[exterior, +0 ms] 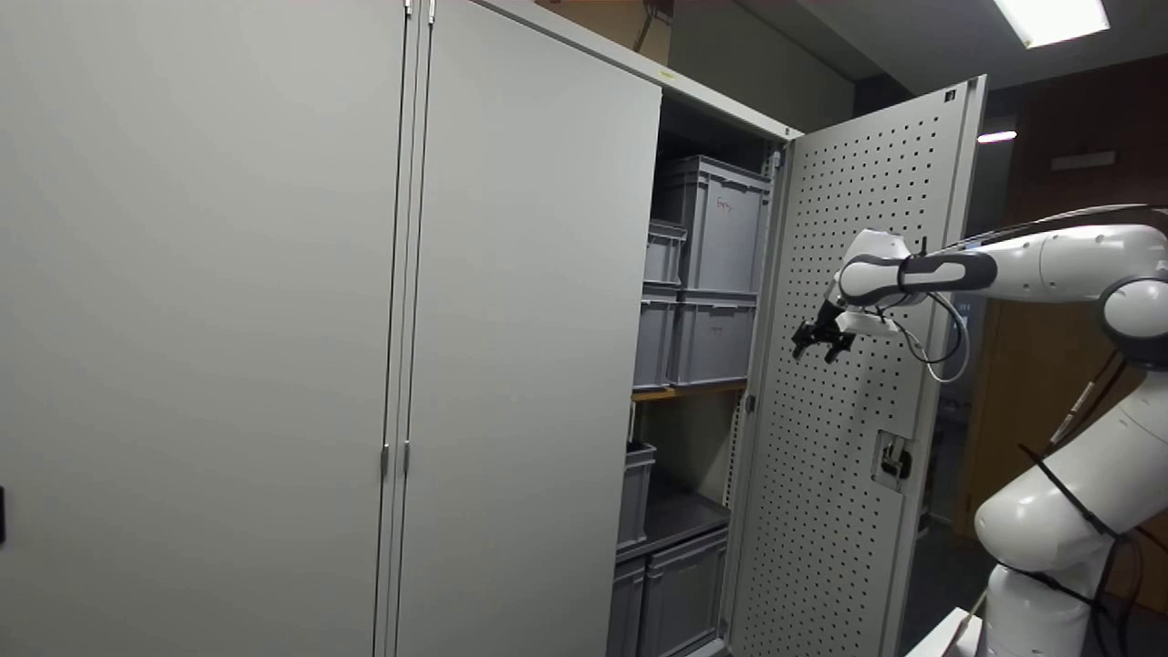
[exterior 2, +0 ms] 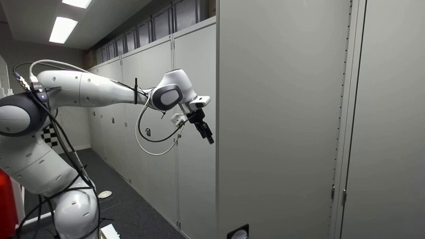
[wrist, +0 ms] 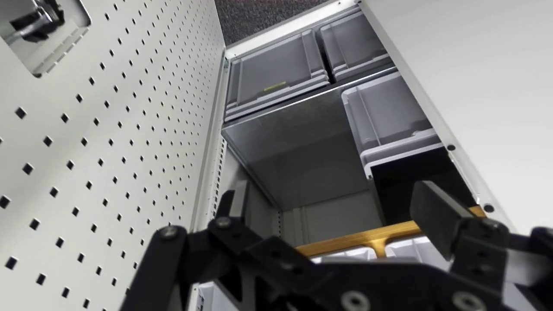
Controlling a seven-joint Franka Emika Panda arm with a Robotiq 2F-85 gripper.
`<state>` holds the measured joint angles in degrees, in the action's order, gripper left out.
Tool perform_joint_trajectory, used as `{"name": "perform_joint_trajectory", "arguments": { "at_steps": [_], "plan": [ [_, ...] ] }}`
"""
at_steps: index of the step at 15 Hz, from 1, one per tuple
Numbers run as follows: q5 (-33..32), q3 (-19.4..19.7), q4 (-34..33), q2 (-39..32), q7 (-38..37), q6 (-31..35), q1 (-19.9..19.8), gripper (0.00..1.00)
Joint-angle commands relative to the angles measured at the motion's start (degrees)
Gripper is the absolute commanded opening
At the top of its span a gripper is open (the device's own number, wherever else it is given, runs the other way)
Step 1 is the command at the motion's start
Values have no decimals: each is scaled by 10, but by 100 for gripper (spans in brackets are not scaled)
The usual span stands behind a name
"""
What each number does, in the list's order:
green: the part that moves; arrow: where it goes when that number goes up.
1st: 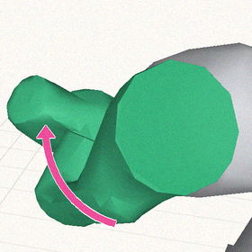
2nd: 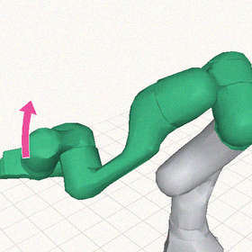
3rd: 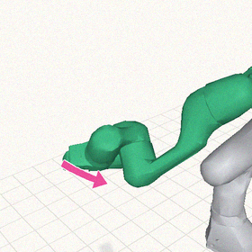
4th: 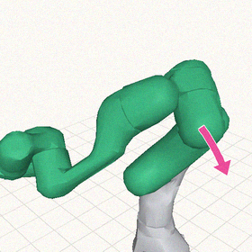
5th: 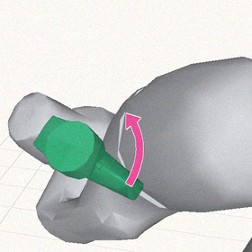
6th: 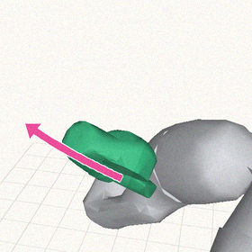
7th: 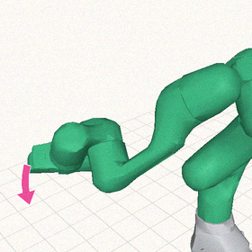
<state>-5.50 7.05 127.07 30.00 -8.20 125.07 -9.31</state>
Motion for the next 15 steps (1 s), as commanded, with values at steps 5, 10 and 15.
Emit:
{"name": "perform_joint_trajectory", "arguments": {
  "at_steps": [5, 10, 15],
  "plan": [
    [65, 15, 25, 20, 99, 69, 42, 100],
    [76, 2, 12, 8, 83, 55, 36, 100],
    [83, 2, 15, 9, 83, 57, 39, 100]
  ]
}}
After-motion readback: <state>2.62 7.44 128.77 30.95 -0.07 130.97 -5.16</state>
